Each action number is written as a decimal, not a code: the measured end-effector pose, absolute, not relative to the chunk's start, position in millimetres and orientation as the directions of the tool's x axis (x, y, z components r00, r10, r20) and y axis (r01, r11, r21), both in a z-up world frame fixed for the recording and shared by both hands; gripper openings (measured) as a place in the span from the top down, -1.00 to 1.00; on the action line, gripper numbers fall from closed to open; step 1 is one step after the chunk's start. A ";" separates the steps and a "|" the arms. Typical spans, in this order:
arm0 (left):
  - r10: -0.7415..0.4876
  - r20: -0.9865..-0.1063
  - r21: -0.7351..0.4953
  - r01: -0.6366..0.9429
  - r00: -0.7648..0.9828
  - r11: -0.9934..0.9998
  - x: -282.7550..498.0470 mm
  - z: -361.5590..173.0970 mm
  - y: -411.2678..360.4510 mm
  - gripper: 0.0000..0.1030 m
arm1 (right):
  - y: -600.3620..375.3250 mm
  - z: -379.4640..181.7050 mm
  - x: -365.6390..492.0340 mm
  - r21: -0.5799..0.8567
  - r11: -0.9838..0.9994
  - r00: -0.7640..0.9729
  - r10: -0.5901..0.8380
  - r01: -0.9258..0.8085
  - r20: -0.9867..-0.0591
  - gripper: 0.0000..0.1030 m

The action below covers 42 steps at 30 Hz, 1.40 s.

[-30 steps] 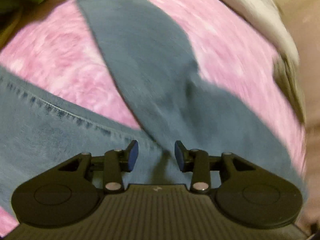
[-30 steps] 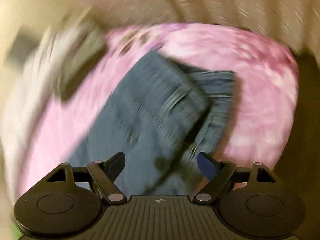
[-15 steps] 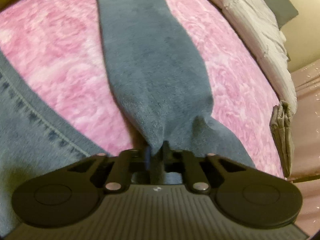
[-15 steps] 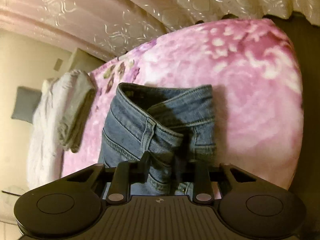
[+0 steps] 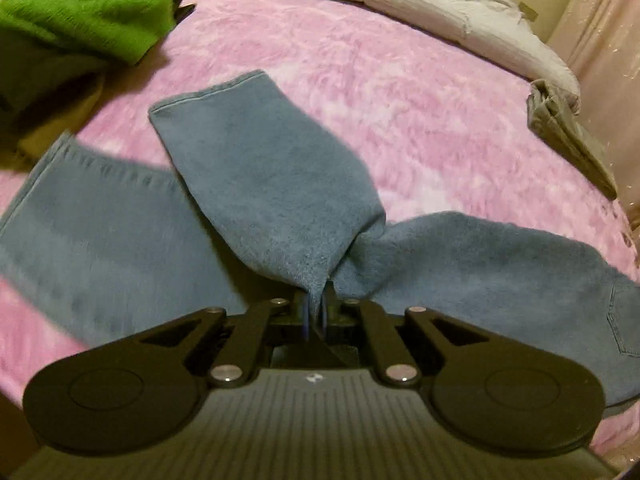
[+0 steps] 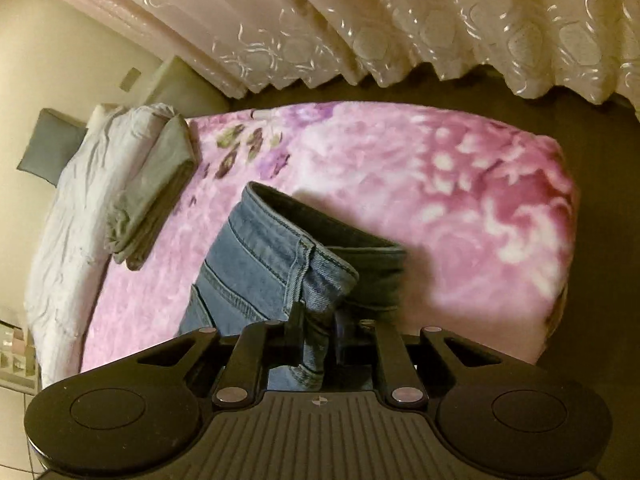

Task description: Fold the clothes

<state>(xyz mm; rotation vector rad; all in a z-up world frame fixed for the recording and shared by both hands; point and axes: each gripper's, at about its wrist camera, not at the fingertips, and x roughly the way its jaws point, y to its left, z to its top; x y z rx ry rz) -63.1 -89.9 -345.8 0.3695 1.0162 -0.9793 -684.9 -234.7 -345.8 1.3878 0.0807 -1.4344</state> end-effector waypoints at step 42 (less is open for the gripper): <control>-0.557 -0.706 -0.272 0.558 0.438 0.784 136.7 -341.1 -69.9 0.99 | -260.4 -317.8 -546.0 0.006 -0.405 -0.227 -0.524 0.914 -0.821 -0.55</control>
